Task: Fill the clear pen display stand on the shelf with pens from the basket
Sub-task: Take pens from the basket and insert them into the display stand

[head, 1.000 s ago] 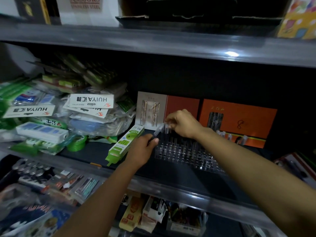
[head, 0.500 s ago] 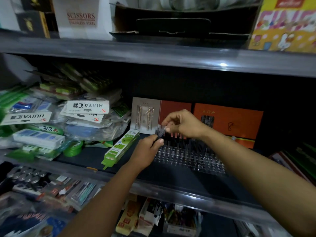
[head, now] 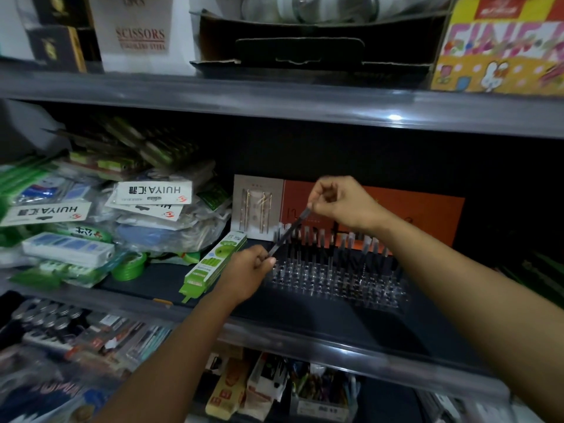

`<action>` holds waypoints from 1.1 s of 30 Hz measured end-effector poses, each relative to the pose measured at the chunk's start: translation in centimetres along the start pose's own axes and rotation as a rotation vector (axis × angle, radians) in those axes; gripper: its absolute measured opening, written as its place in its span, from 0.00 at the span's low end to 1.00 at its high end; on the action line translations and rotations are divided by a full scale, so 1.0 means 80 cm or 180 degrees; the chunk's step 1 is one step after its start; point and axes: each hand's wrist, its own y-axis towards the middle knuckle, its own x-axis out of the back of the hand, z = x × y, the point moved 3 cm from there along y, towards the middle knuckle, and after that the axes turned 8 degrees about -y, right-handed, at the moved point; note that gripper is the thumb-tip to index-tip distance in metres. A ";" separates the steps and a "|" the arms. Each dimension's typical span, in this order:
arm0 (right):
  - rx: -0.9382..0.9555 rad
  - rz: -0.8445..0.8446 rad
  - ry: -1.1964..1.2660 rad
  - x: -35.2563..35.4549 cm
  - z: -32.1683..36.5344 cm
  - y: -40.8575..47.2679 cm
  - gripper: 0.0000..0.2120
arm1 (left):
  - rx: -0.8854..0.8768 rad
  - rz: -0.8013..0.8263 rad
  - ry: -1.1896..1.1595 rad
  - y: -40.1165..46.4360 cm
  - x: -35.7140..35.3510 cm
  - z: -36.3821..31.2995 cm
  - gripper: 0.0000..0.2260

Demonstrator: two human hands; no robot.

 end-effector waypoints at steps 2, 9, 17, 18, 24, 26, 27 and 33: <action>-0.0030 -0.0116 -0.0066 0.002 -0.001 0.004 0.05 | 0.0033 -0.0064 0.0114 0.001 0.003 0.003 0.11; 0.0167 -0.0329 -0.0693 -0.024 0.002 0.013 0.03 | 0.0018 -0.0254 0.0327 0.003 0.007 0.009 0.08; 0.0222 -0.0149 -0.1107 -0.067 -0.001 0.033 0.04 | 0.0020 -0.0251 0.0296 0.003 0.012 0.026 0.06; 0.0218 -0.0121 -0.1135 -0.070 -0.002 0.035 0.04 | 0.0031 -0.0241 0.0311 0.002 0.013 0.027 0.05; 0.0224 0.0062 -0.1234 -0.085 -0.009 0.042 0.04 | 0.0063 -0.0209 0.0315 0.002 0.015 0.034 0.05; 0.0213 0.0104 -0.1257 -0.087 -0.012 0.043 0.04 | 0.0067 -0.0198 0.0275 0.002 0.014 0.036 0.05; 0.0196 0.0126 -0.1275 -0.088 -0.014 0.044 0.04 | 0.0066 -0.0199 0.0265 0.002 0.014 0.036 0.05; 0.0148 0.0185 -0.1344 -0.101 -0.018 0.049 0.06 | 0.0048 -0.0155 0.0350 0.004 0.010 0.035 0.05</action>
